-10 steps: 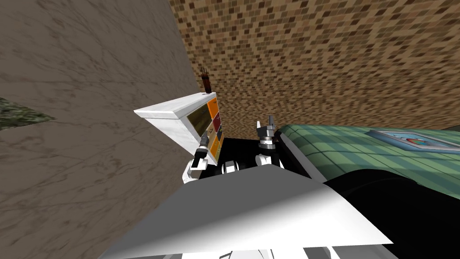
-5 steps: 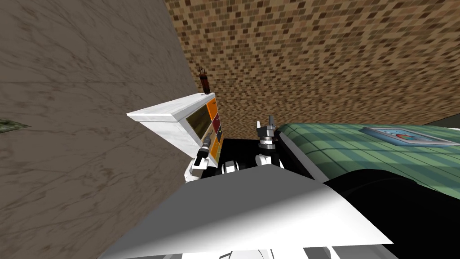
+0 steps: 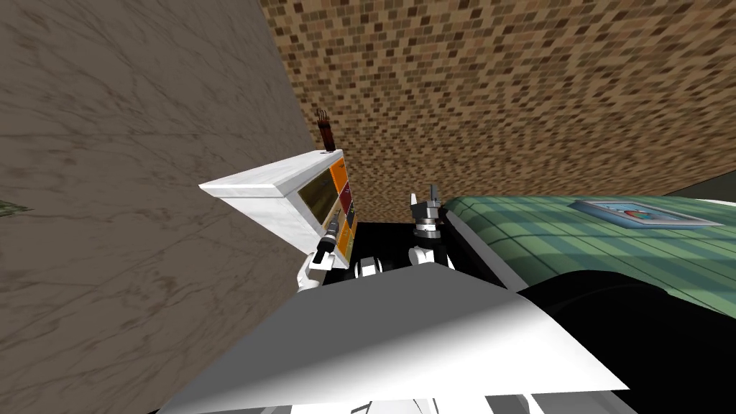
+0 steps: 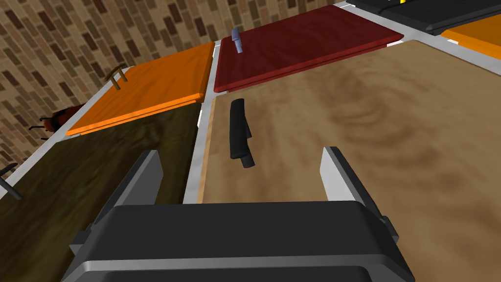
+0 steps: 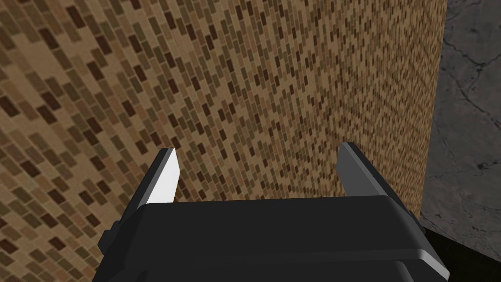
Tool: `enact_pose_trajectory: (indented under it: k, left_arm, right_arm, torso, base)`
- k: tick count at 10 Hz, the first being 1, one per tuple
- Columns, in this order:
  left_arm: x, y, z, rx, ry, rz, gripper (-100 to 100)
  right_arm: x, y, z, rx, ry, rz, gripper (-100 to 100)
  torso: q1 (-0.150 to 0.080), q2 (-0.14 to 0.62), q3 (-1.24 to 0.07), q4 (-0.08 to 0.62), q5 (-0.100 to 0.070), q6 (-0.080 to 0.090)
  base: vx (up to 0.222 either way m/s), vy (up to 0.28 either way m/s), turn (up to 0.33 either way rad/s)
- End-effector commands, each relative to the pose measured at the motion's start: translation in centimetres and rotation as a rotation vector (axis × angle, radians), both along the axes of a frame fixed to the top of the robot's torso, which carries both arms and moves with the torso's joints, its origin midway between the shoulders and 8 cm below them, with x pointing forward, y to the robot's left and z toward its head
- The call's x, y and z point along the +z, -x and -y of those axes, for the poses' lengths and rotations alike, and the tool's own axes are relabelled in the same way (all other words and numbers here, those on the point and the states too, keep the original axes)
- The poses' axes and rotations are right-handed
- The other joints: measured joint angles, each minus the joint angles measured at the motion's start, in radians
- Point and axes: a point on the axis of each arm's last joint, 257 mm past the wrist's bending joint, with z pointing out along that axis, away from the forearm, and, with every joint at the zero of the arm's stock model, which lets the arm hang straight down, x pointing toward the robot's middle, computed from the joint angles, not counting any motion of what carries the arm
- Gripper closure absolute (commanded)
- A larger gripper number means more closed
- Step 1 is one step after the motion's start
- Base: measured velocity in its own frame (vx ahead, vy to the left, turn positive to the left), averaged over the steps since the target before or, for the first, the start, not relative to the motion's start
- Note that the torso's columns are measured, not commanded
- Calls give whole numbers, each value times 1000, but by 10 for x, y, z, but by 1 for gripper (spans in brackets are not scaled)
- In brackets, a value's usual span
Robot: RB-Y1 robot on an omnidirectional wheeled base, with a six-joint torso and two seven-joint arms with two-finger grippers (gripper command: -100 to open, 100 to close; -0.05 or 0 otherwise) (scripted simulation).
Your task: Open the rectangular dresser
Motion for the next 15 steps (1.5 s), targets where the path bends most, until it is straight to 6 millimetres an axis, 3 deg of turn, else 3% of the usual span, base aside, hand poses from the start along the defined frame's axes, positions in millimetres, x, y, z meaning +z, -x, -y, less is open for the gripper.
enact_pose_trajectory:
  k: [1,4,7,8,9,13,15]
  left_arm:
    - [1,0,1,-1,1,1,100]
    - [5,0,6,-4,-1,3,100]
    - [6,0,8,-5,-1,4,100]
    - [9,0,5,-3,-4,-1,-100]
    - [10,0,4,-2,-4,-3,-100]
    - [14,-1,0,0,-8,-9,-100]
    - [21,-25,-16,56,-22,14,-100]
  right_arm:
    - [0,0,0,0,0,0,0]
    - [0,0,0,0,0,0,0]
    - [0,0,0,0,-1,0,0]
    - [0,0,0,0,0,0,0]
    - [0,0,0,0,0,0,0]
    - [0,0,0,0,0,0,0]
    - [0,0,0,0,0,0,0]
  torso:
    - [-1,2,1,0,0,0]
    - [-10,6,4,2,-3,1]
    - [-4,5,3,2,-1,1]
    - [3,3,2,1,1,1]
    - [10,1,0,1,3,0]
    - [-5,6,4,2,-1,1]
    - [-7,5,3,3,-3,2]
  base:
    - [0,0,0]
    - [-32,-139,7]
    - [-35,-164,7]
    - [38,66,1]
    - [62,145,-3]
    - [30,150,-1]
    - [-72,56,-196]
